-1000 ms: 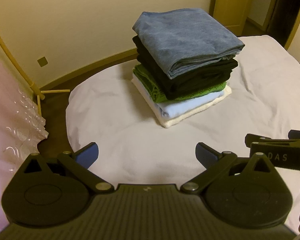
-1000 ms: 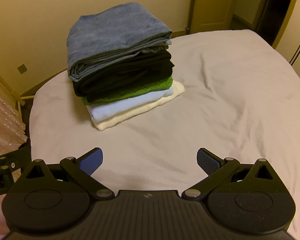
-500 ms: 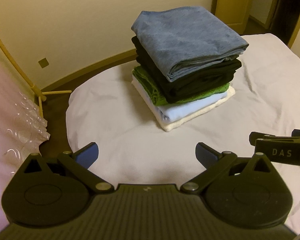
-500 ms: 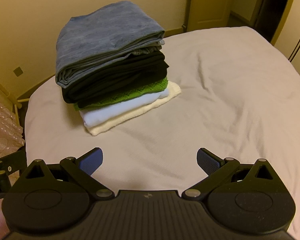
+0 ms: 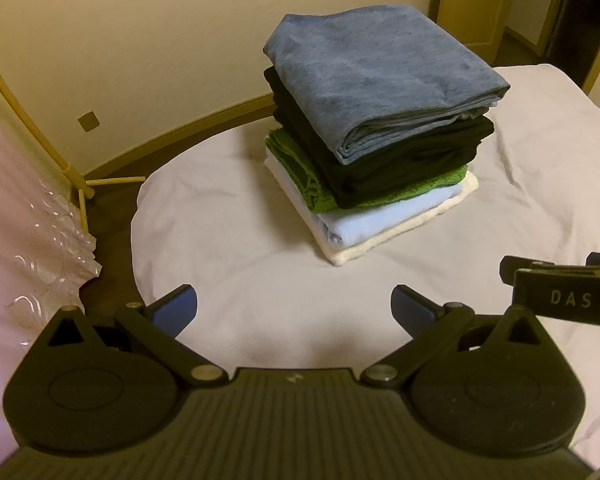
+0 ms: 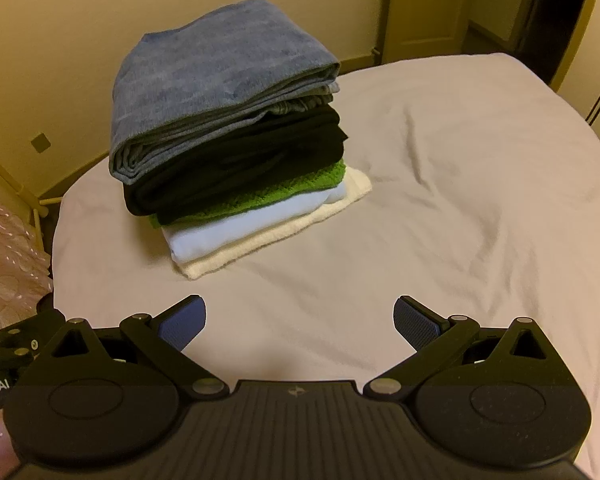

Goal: Fold clothes

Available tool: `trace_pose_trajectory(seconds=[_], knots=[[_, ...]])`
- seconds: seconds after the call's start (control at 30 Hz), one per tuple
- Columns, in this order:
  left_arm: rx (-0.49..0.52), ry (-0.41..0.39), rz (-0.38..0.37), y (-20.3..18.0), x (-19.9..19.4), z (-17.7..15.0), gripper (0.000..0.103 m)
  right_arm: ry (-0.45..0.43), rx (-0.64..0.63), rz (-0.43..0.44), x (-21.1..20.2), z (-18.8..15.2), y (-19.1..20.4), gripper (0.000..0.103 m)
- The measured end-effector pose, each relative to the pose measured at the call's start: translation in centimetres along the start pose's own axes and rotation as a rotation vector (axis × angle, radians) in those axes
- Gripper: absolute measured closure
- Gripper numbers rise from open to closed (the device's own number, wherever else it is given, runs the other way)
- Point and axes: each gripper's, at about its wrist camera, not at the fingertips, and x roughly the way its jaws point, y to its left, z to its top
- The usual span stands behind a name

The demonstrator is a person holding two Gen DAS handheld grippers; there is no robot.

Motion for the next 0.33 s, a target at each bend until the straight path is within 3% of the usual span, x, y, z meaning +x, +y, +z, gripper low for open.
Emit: trace_pose_trajectory(seconds=[0.33], knots=[[-0.007,-0.008,0.017,0.01,0.74,0.51,0.001,-0.007,0.003,0.012,0.56,1.06,0.04,0.0]])
